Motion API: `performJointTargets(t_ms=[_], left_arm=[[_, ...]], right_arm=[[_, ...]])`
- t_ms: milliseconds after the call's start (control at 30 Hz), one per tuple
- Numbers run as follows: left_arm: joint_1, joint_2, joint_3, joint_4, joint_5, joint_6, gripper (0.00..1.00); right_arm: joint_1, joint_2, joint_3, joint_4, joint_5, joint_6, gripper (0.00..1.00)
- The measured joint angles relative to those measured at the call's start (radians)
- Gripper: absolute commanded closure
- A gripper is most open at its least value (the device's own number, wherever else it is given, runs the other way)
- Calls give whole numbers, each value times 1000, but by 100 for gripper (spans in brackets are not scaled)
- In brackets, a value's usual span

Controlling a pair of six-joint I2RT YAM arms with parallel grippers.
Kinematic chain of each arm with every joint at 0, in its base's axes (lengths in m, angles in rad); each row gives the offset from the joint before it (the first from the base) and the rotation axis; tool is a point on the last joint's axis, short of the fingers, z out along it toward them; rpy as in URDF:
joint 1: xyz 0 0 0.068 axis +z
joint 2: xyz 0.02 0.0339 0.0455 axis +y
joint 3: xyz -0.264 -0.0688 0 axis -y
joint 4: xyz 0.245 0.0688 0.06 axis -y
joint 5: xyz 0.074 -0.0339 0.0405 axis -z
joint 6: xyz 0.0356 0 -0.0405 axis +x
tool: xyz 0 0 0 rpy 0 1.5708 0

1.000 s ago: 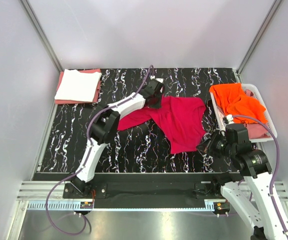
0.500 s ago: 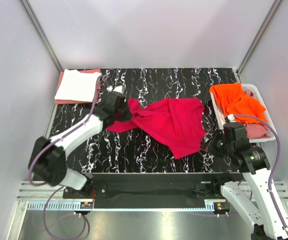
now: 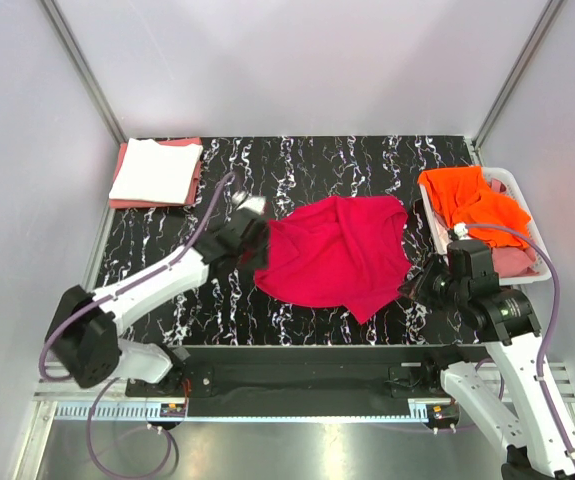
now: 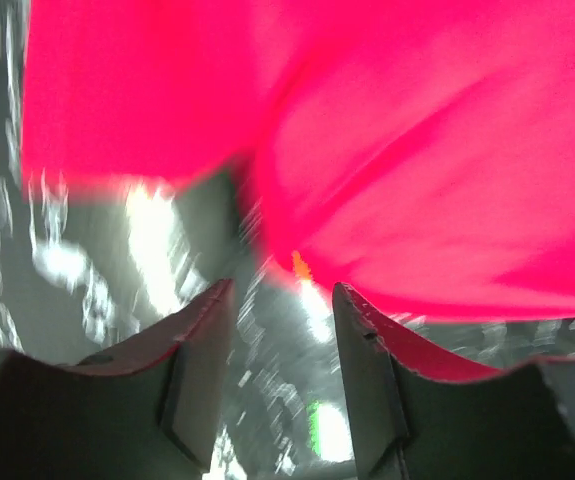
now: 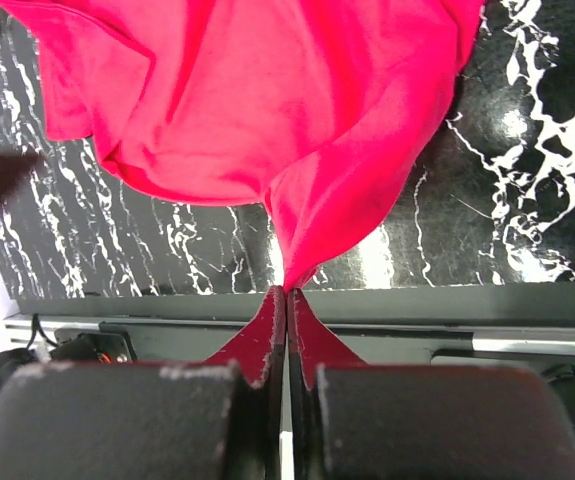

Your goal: Fold and stack the t-shirts

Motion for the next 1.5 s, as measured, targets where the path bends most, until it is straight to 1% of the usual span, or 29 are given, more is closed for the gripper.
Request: performJointTargets(t_ms=[67,167,267,433,533,767,867,1100,1300,1500], left_arm=[[-65,53,136,21,-58,89,52],[-126,149,274,75,-108,214,52],[-149,281,363,91,-150,313,55],[-150,477,449,82,-177,399,55],[-150,554,468,79,-182,406,55],[-155,628,480,72,-181,405,57],[-161,637,489,73,-181,402,58],[-188,637,489,76,-183,378,64],[-196,639,489,77,-184,365,65],[-195,674,489,80,-204,360,67]], right_arm=[[0,-7,0,5,-10,0,100],[0,-14,-1,8,-20,2,100],[0,-23,-4,14,-33,2,100],[0,-25,-5,23,-43,5,100],[0,-24,-5,25,-47,5,100],[0,-17,-5,30,-47,6,100],[0,-13,-5,34,-47,7,100],[0,-10,-5,51,-50,17,100],[0,-8,-5,52,-57,20,100],[0,-8,-5,52,-57,20,100]])
